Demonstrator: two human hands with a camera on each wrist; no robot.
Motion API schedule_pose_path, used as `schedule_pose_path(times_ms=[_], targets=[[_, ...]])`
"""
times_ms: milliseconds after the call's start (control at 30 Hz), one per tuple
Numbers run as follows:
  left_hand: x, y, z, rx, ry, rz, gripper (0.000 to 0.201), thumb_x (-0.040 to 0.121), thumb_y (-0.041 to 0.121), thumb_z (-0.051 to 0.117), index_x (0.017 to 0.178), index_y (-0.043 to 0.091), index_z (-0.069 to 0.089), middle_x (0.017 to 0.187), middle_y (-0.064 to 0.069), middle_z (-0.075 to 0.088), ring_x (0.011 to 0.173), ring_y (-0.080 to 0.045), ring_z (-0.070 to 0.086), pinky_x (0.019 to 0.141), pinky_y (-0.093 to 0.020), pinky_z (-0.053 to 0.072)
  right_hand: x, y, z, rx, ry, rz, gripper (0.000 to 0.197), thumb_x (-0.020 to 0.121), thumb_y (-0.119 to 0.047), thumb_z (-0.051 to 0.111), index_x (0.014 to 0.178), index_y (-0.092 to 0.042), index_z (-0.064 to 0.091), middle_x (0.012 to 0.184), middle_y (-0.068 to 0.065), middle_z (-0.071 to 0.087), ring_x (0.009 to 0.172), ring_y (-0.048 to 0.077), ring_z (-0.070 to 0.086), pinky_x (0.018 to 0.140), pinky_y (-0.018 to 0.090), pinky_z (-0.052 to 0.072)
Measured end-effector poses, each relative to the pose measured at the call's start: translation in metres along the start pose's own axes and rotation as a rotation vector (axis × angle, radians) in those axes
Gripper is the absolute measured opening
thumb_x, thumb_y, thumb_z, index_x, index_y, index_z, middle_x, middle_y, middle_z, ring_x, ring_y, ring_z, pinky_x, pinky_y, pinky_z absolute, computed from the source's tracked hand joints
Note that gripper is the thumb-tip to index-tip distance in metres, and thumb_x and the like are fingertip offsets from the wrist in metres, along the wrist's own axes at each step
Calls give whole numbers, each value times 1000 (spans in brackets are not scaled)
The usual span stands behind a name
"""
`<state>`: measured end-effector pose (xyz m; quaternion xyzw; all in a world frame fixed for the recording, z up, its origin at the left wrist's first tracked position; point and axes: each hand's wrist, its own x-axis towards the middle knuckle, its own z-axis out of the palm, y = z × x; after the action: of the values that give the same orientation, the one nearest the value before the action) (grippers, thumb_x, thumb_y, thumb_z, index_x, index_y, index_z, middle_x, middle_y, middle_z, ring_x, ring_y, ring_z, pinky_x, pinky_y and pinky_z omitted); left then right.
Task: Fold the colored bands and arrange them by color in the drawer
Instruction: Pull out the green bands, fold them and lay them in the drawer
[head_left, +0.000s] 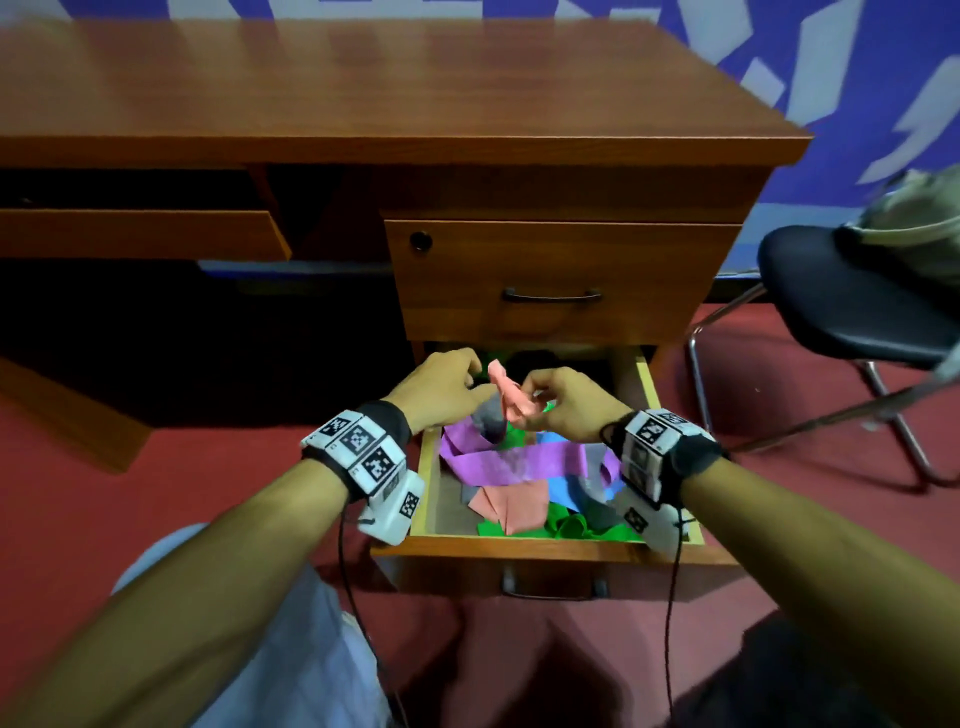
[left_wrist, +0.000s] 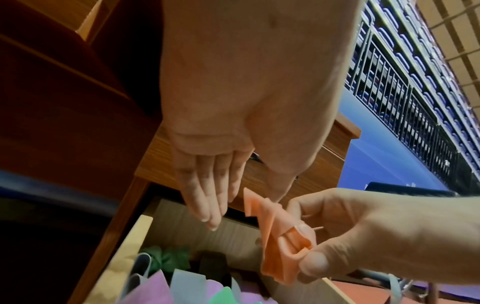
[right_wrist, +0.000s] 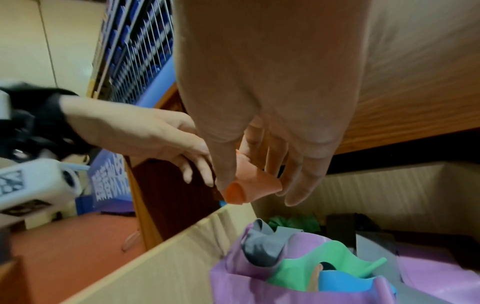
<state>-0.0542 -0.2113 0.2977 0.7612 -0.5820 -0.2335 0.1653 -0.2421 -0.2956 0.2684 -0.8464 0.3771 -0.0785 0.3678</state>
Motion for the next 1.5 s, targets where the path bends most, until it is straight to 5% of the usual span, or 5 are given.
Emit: schedule_pose_path(times_ms=[367, 500, 700, 1000, 1500], targets=[[-20, 18, 11, -259, 133, 187, 23, 88, 14, 77, 110, 15, 69, 81, 12, 65, 59, 6, 55, 63, -8, 40, -42, -2, 11, 89, 176, -188, 21, 80, -7, 76, 98, -15, 67, 99, 4, 64, 89, 18, 60, 81, 30, 48], [-21, 16, 20, -183, 240, 182, 44, 87, 28, 79, 121, 22, 52, 107, 8, 59, 66, -4, 63, 68, -22, 51, -46, 2, 21, 138, 188, -166, 19, 83, -19, 76, 100, -13, 69, 94, 2, 66, 86, 20, 62, 78, 37, 52], [-17, 24, 25, -44, 152, 298, 6, 95, 23, 68, 97, 17, 65, 95, 3, 64, 83, -13, 59, 81, -42, 53, -47, 7, 10, 195, 188, -176, 11, 82, -13, 78, 92, -12, 75, 95, 2, 65, 86, 18, 64, 82, 36, 53], [-18, 21, 16, 115, 186, 151, 8, 97, 16, 48, 94, 20, 55, 90, 0, 63, 85, -26, 63, 74, -45, 55, -51, 5, -5, 159, 228, -168, 13, 89, -17, 73, 100, -18, 80, 111, -2, 71, 102, 8, 64, 79, 4, 44], [-10, 10, 5, 114, 47, -190, 13, 76, 6, 47, 73, 12, 58, 98, -13, 69, 89, -37, 67, 70, -37, 56, -48, -7, 0, 181, 429, -328, 23, 95, -17, 66, 116, -19, 75, 110, -4, 68, 102, 4, 62, 83, 14, 48]])
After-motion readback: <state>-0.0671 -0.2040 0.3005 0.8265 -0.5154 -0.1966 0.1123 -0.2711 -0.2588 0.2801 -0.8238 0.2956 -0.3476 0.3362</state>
